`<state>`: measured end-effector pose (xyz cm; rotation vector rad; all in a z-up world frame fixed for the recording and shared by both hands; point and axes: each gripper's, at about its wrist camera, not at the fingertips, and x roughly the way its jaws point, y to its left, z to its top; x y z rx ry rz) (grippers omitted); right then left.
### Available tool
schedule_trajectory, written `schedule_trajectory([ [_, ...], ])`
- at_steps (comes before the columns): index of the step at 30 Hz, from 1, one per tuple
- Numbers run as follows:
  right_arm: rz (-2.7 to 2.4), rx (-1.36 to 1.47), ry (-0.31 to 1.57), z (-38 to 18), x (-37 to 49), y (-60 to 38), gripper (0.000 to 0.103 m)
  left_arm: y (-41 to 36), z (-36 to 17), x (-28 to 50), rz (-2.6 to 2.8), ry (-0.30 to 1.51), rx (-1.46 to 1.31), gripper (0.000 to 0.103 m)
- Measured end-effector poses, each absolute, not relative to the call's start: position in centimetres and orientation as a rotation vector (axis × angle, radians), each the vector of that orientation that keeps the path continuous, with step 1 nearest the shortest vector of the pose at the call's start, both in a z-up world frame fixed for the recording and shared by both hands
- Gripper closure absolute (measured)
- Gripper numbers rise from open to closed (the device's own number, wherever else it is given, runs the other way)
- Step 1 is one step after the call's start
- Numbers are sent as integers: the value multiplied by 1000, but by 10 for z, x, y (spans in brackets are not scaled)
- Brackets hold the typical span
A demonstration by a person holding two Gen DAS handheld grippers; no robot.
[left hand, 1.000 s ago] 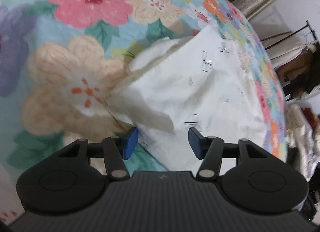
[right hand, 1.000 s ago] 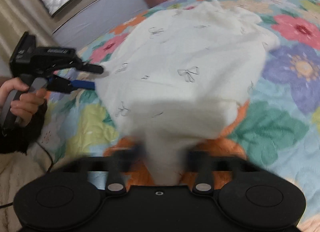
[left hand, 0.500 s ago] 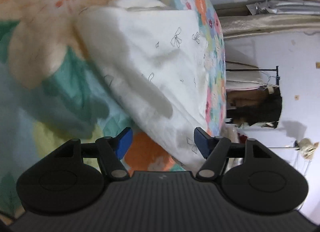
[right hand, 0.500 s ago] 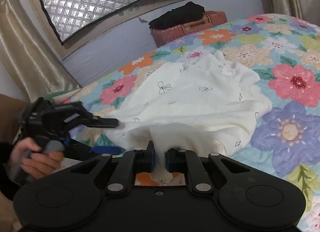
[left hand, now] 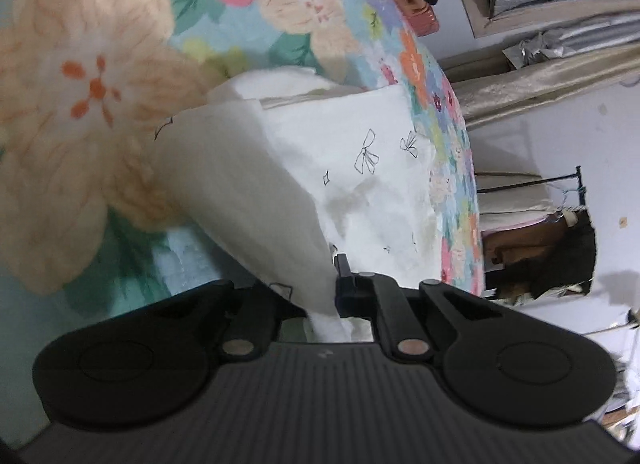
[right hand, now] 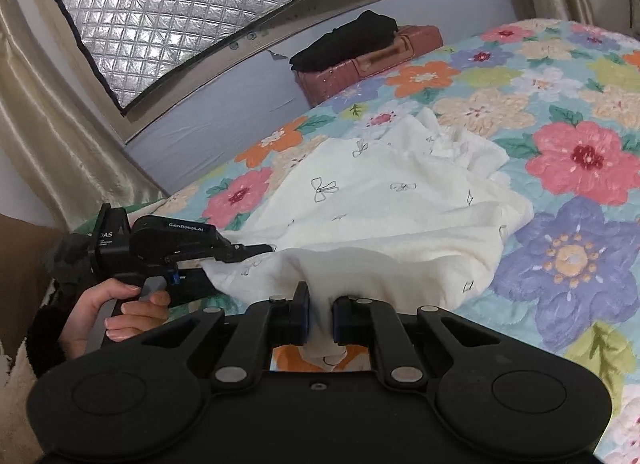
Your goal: Fold clothes
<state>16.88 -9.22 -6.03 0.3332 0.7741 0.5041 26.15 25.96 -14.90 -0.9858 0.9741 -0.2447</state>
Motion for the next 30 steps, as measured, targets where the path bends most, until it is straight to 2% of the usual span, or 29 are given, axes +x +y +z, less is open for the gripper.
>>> schedule_trajectory([
  [7, 634, 306, 814, -58, 151, -79, 93, 274, -121, 229, -242, 906, -816, 97],
  [12, 724, 333, 832, -53, 138, -68, 93, 301, -119, 206, -260, 910, -888, 97],
  [18, 819, 441, 892, -50, 122, -63, 93, 307, -104, 167, -183, 822, -809, 97],
  [23, 725, 503, 938, -64, 136, -78, 93, 303, -103, 192, -217, 856, -848, 97],
  [27, 670, 680, 910, -67, 156, -104, 93, 280, -75, 230, -289, 842, -733, 97],
  [30, 617, 669, 856, -59, 168, -119, 93, 253, -57, 263, -334, 857, -646, 95],
])
